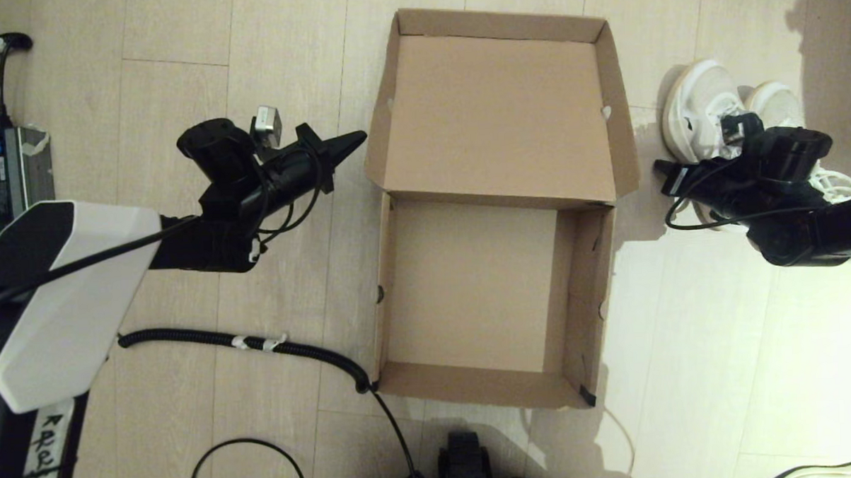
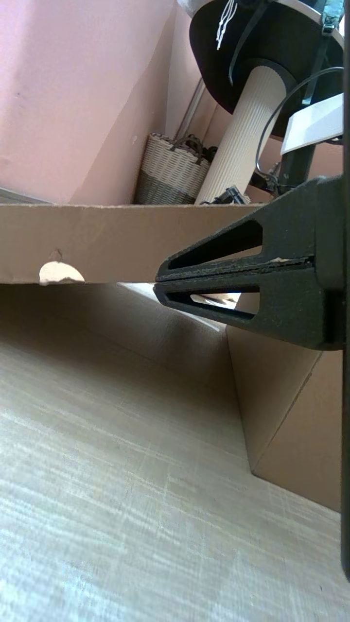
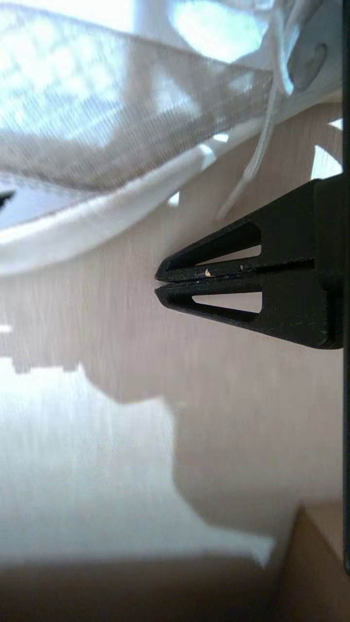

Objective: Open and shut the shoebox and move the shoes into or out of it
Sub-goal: Close the shoe box

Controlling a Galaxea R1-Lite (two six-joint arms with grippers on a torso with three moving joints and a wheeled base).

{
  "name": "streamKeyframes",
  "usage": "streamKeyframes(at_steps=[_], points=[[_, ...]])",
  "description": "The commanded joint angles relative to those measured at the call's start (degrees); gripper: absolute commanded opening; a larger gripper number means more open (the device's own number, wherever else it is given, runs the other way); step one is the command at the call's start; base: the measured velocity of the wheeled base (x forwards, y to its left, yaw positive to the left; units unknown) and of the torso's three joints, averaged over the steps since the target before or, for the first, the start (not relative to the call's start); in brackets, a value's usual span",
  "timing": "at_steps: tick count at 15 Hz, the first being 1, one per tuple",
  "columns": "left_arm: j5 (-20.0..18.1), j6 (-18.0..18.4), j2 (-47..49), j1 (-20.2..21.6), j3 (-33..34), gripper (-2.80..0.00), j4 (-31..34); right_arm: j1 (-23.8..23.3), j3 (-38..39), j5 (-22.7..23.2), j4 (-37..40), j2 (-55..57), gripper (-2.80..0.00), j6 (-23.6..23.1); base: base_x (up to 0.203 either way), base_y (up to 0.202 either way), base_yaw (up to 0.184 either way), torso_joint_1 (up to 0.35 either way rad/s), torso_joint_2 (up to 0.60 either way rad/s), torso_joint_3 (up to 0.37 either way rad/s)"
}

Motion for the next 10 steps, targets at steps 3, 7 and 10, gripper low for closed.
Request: streamKeyframes(at_steps=[3, 7, 10], points=[[-0.1, -0.3, -0.2, -0.4, 0.0, -2.80, -0.3, -1.9, -0.5, 0.3, 1.4, -1.4, -2.80, 0.3, 0.000, 0.000, 0.000, 0.000, 0.00, 0.000], [-0.1, -1.3, -1.1, -0.5, -0.1, -2.80, -0.3, -3.4, -0.8, 0.5, 4.3, -3.4, -2.80, 1.6, 0.000, 0.000, 0.000, 0.000, 0.00, 0.000], [-0.2, -1.3, -1.0, -0.5, -0.4, -2.80, -0.2, -0.2, -3.0, 1.9, 7.9, -6.0, -2.80, 11.6, 0.000, 0.000, 0.000, 0.000, 0.00, 0.000]])
